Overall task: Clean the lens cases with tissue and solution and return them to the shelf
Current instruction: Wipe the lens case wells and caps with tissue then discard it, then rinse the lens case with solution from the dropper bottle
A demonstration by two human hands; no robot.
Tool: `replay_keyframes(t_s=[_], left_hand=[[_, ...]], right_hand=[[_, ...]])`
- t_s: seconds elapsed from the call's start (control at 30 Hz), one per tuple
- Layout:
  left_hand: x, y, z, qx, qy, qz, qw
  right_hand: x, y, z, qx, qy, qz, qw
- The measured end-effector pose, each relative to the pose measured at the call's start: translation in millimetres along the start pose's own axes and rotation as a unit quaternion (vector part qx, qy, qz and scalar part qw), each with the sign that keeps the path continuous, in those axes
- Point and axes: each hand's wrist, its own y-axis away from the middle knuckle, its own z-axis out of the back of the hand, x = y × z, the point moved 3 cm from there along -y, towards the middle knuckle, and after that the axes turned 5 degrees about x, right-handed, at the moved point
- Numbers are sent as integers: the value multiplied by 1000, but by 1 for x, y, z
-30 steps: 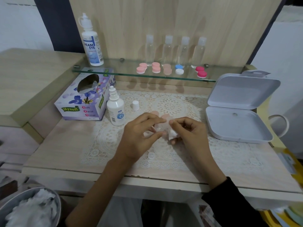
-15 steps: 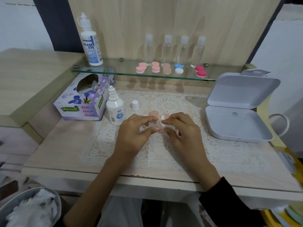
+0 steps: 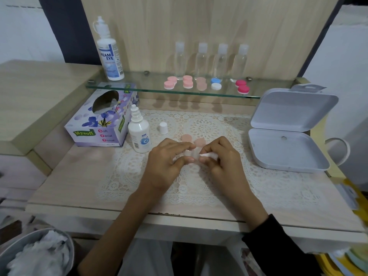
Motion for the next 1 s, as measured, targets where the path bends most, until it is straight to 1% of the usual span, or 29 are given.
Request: replay_keyframes(t_s=[0.07,0.17,0.2,0.27,0.37,0.47,0.53,0.6,0.67,0.77,0.87,1.0], left_hand=[[-2,0,1,-8,1,-16,1000],[-2,0,2,-19,8,-32,999],[-2,0,3,-23,15,-33,999],[-2,0,5,-37,30,-33,998],[-4,0,6,-45,38,-40,997],[-5,0,6,-48,46,-50,997],[-6,0,6,-50,47,-58,996],[-6,1,6,-53,36,-71,995],[-5,1,7,-61,29,-73,995],[-5,1,7,-76,22,-74,994],[-6,1,6,-78,16,-74,994],[-6,2,4,-57,2,-97,994]], right_hand=[[1,1,2,-4,-54,-20,998],[3,2,2,-13,-98,-42,994],[3,2,2,-16,-132,-48,990],[6,3,4,-29,-221,-58,973],[7,4,12,-67,-286,-87,952],[-2,4,12,-78,-368,-144,915],[-4,3,9,-61,-429,-173,884],[-2,2,4,-31,-489,-183,852],[0,2,1,-4,-506,-183,843],[0,2,0,13,-497,-195,845],[2,4,1,2,-494,-207,844],[3,3,3,-17,-507,-188,841]])
